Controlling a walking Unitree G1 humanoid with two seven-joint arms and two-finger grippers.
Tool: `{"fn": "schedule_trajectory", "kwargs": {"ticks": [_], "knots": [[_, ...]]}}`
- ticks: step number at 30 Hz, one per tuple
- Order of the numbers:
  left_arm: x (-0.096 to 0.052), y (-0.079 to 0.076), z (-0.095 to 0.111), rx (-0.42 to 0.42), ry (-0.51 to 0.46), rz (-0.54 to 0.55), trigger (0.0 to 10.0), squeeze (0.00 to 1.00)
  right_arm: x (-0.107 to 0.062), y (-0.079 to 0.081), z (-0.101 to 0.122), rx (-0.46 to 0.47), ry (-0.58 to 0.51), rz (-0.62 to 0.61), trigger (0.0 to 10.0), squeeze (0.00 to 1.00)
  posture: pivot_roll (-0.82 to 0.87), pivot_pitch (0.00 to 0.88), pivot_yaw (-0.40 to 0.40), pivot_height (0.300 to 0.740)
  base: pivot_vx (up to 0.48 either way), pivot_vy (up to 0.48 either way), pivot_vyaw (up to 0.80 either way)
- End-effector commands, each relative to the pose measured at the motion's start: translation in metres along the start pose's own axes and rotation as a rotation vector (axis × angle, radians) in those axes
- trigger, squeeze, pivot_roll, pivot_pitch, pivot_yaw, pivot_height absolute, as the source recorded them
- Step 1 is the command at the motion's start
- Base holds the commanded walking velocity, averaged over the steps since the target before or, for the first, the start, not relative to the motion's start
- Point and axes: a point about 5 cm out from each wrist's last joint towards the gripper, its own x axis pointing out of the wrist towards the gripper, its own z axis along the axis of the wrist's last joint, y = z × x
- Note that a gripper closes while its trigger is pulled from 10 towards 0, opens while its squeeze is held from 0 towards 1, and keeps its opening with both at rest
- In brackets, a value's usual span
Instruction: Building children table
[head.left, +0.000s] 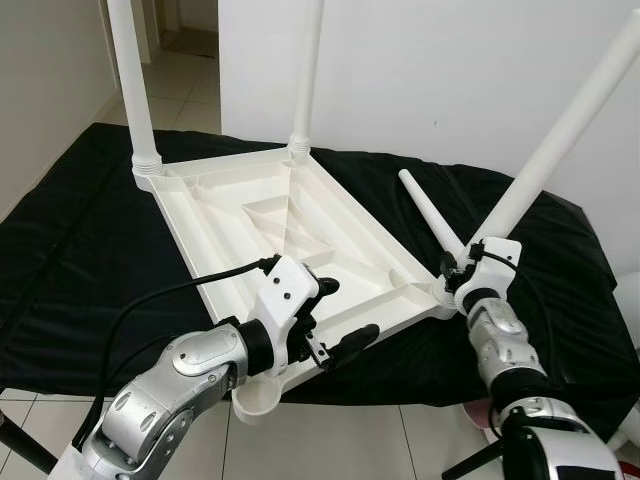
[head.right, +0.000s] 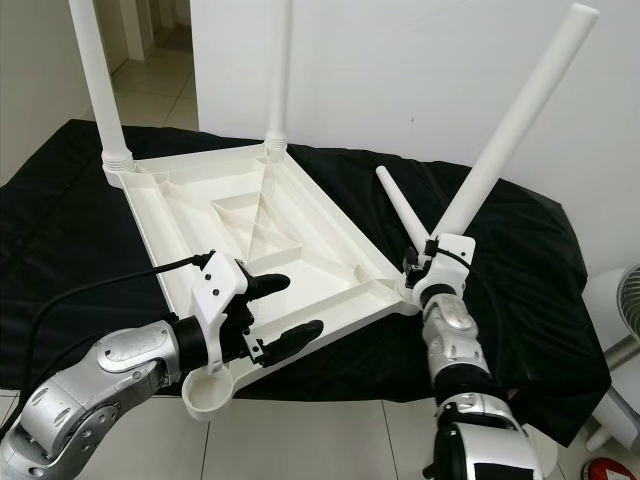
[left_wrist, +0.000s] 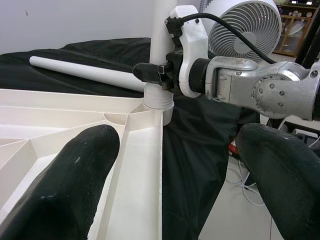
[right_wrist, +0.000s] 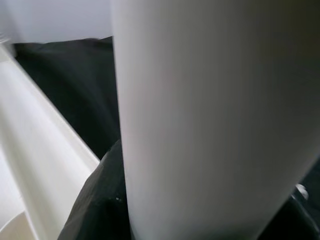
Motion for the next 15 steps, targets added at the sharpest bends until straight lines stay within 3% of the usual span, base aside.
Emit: {"fn": "schedule_trajectory", "kwargs": {"ticks": [1, 5, 15], "knots": [[0.002, -0.005, 0.002, 0.004, -0.003, -0.038, 10.0, 0.0, -0.015, 0.005, -0.035, -0.014, 0.154, -0.084, 10.0, 0.0, 0.06, 0.0, -0.111, 0.74, 0.0, 0.0, 0.0], [0.002, -0.005, 0.002, 0.0, -0.005, -0.037, 10.0, 0.0, -0.023, 0.014, -0.033, 0.017, 0.109, -0.168, 10.0, 0.0, 0.06, 0.0, -0.114, 0.74, 0.0, 0.0, 0.0], [0.002, -0.006, 0.001, -0.004, -0.004, -0.035, 10.0, 0.0, -0.038, 0.035, -0.033, 0.062, 0.095, -0.174, 10.0, 0.0, 0.07, 0.0, -0.122, 0.74, 0.0, 0.0, 0.0]]}}
